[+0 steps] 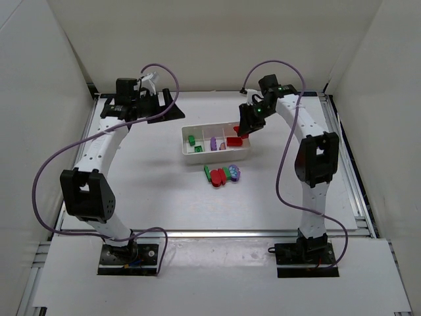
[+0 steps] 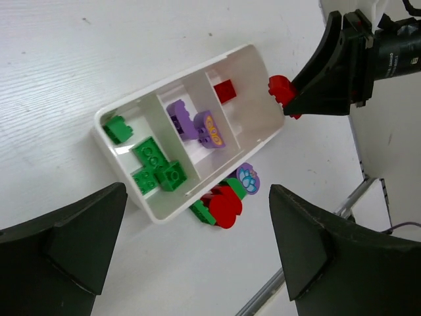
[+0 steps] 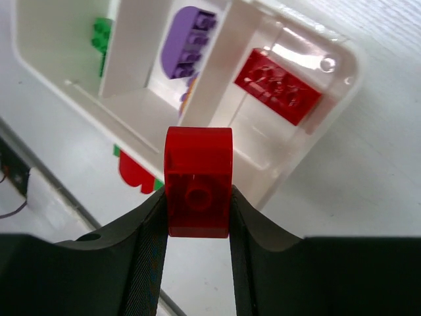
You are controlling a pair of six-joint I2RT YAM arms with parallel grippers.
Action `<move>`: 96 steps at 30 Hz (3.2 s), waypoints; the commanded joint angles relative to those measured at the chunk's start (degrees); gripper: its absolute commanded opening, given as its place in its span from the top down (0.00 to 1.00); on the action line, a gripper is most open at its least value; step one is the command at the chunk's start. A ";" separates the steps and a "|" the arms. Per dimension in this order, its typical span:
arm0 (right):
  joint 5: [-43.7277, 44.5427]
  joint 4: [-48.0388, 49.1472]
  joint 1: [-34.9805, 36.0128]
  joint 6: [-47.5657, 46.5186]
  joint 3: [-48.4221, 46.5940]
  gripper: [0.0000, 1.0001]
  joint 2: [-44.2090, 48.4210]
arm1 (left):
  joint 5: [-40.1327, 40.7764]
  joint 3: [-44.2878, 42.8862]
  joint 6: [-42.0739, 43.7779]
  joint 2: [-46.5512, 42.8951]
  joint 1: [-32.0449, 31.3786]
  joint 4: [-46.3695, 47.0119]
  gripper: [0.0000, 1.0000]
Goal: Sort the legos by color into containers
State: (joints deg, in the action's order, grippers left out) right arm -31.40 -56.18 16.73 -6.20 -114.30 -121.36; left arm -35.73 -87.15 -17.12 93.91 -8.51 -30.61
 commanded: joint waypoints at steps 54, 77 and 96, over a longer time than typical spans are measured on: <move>-8.94 2.31 -13.83 -12.97 22.72 0.36 26.88 | -9.89 6.81 111.95 7.87 -19.61 -30.48 0.21; -12.46 2.83 -20.16 -10.50 25.53 0.36 28.64 | 0.66 7.71 114.94 14.89 -24.62 -16.58 0.24; -13.95 2.40 -21.21 -10.50 23.16 0.37 26.09 | 1.71 2.60 118.82 21.23 -23.04 -27.49 0.49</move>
State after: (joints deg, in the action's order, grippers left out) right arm -43.81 -53.89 -4.12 -16.67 -89.03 -95.00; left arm -33.54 -83.29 99.83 115.44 -31.97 -54.61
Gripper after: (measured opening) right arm 0.635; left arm 0.531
